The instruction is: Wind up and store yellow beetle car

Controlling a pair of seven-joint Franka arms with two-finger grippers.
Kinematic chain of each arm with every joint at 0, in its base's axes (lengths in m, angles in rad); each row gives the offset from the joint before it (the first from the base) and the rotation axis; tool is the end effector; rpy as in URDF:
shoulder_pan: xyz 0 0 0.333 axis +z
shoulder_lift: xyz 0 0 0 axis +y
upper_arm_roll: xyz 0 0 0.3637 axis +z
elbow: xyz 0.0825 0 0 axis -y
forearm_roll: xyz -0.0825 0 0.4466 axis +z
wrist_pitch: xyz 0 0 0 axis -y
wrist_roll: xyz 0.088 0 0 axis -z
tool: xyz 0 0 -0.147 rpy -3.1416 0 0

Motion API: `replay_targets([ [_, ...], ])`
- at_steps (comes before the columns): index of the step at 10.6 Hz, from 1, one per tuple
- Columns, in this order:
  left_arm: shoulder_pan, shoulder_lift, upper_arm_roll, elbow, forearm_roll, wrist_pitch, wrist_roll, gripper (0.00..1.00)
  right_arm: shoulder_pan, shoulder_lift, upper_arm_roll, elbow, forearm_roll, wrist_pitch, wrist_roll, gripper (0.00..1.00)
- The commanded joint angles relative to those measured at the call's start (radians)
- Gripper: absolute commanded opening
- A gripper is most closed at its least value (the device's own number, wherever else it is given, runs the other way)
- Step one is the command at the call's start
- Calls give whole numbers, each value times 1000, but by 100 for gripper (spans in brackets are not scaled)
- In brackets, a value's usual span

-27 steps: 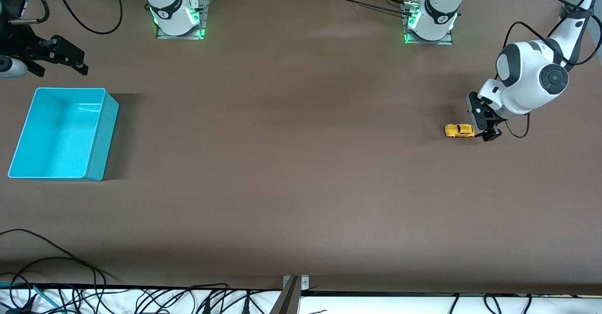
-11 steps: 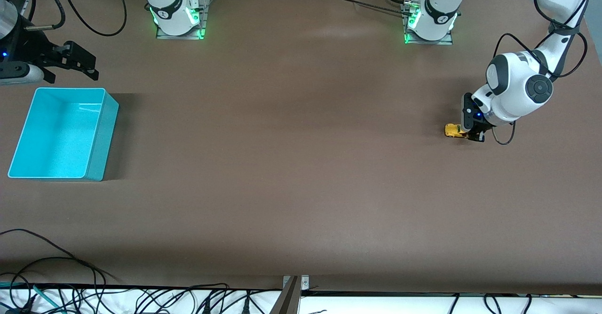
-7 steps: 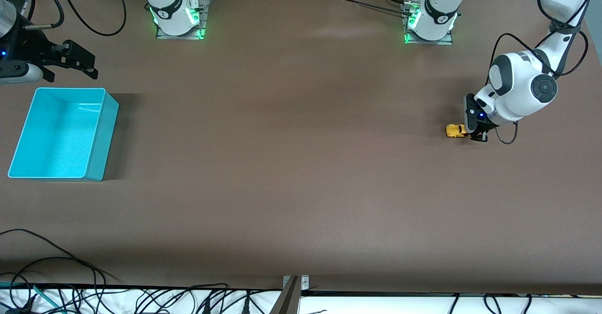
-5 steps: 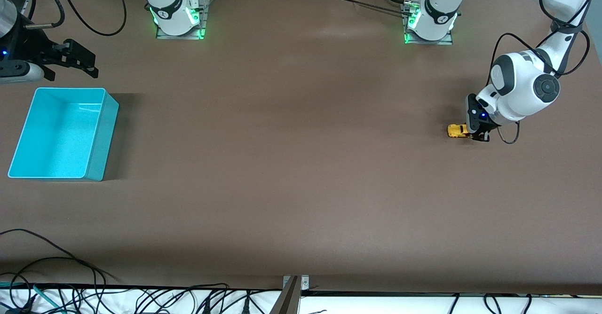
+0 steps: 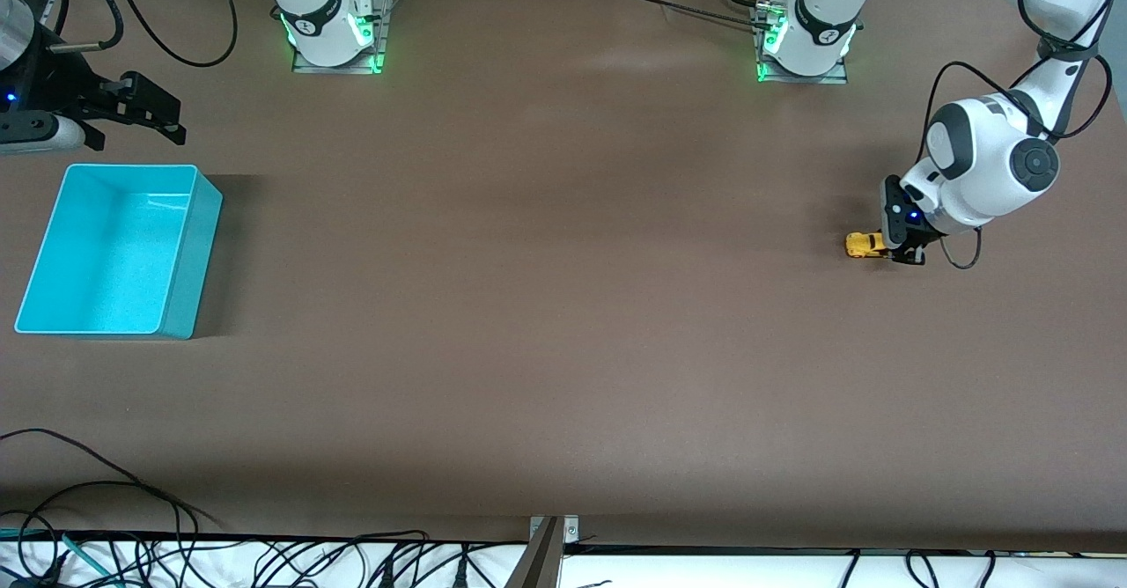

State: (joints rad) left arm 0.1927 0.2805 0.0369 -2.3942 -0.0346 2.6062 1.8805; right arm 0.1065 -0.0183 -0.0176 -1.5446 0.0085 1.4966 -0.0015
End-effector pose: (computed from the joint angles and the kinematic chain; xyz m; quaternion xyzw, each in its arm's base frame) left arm 0.5182 0.1223 0.1454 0.6885 -0.7244 -0.0140 0.0312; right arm 0.5994 0.0546 0.6509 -0.9988 -0.0454 0.0150 0.0037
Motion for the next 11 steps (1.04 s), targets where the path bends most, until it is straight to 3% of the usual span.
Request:
replay_targets([
  [1,28,51,20,23,-11,3,84,0,-2,-5,7,14,-10,-21,0,100],
  [6,94,127,75,73,-11,5,184,0,-2,-5,5,15,-10,-19,0,100],
  [11,189,216,90,188,-13,5,308,0,-2,-5,1,15,-13,-19,0,100],
])
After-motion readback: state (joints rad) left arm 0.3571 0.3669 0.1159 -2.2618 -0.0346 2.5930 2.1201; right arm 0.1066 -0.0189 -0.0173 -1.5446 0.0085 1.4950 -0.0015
